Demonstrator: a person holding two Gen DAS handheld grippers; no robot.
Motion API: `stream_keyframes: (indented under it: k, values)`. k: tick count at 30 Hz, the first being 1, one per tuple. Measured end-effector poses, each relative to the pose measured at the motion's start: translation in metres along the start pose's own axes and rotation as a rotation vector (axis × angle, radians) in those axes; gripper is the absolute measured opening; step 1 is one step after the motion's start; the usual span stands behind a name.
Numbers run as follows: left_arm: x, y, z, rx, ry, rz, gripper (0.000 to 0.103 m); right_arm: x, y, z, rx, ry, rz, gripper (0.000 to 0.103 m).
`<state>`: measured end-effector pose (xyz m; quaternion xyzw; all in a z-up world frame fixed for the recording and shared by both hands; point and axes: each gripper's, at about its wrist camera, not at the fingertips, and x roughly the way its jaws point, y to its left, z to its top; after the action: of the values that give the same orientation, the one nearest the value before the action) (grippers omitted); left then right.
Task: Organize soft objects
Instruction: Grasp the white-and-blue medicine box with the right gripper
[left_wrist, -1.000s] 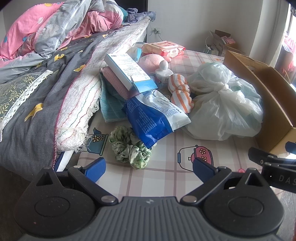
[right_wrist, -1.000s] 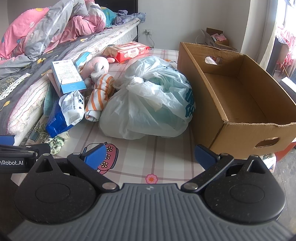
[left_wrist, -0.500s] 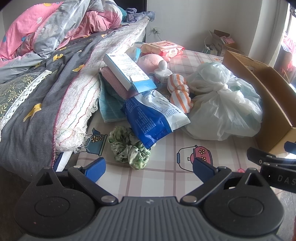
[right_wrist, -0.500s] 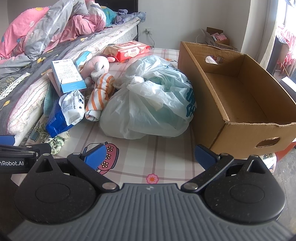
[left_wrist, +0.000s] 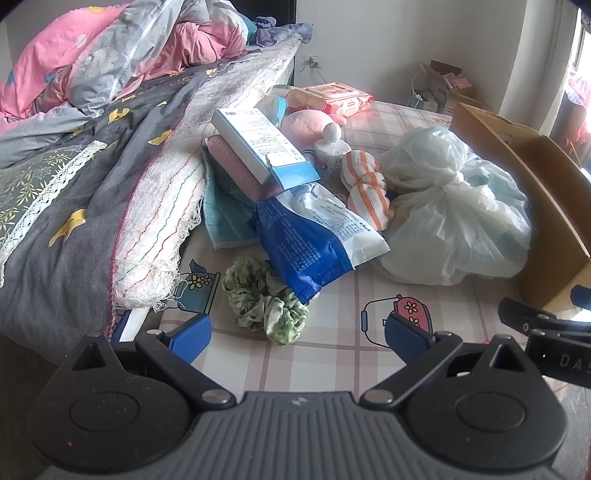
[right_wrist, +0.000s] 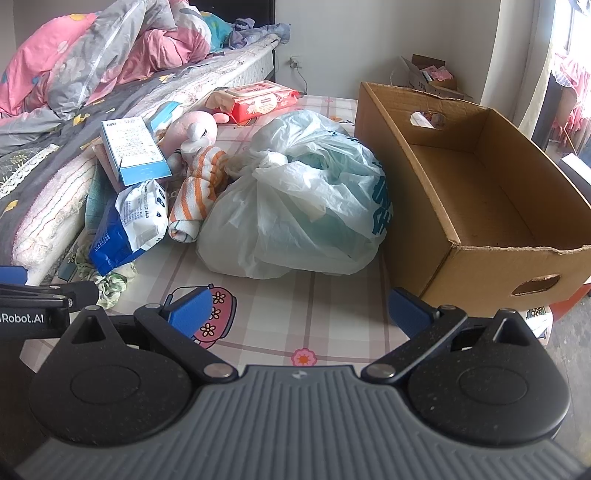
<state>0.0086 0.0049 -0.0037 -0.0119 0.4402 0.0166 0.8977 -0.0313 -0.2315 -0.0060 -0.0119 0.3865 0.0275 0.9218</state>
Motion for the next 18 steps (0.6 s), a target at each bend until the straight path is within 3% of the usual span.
stream_keyframes:
  k: [4, 9, 13, 18]
  values:
    - [0.002, 0.01, 0.008, -0.001, -0.024, 0.016, 0.101, 0.001, 0.0, 0.005, -0.009, -0.032, 0.031, 0.102]
    - [0.006, 0.028, 0.03, 0.01, -0.093, 0.047, 0.101, -0.001, 0.007, 0.03, -0.086, -0.179, 0.071, 0.102]
    - [0.009, 0.036, 0.048, 0.061, -0.205, 0.043, 0.101, 0.007, 0.013, 0.071, -0.115, -0.263, 0.198, 0.102]
    - [0.026, 0.041, 0.072, 0.081, -0.277, 0.005, 0.099, 0.03, 0.046, 0.138, -0.198, -0.289, 0.335, 0.102]
